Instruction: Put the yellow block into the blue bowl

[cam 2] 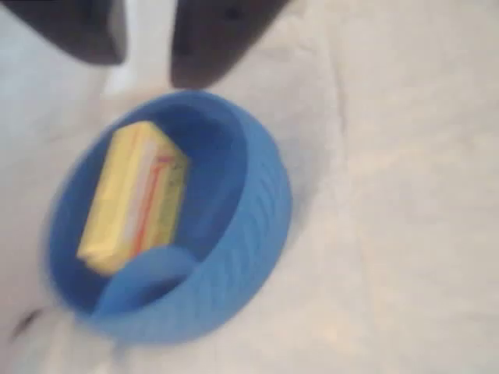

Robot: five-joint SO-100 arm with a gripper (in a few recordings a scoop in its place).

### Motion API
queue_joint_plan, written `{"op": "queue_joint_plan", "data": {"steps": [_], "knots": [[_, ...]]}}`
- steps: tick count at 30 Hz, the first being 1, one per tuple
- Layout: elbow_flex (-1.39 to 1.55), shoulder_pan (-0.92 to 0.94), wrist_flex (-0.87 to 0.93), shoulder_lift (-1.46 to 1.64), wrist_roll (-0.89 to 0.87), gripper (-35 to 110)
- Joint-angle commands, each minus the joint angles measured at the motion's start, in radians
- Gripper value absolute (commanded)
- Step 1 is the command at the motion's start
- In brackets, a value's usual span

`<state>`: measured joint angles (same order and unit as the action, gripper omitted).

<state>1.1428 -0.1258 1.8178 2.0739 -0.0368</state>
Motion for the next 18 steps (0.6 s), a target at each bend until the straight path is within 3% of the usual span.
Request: {"op": "queue_joint_plan", "data": {"steps": [1, 11, 18], "knots": [[-0.064, -0.043, 0.017, 0.137, -0.015, 0], [0.379, -0.083, -0.003, 0.529, -0.009, 0], [0.706, -0.123, -0.222, 0.769, -0.014, 0]]}}
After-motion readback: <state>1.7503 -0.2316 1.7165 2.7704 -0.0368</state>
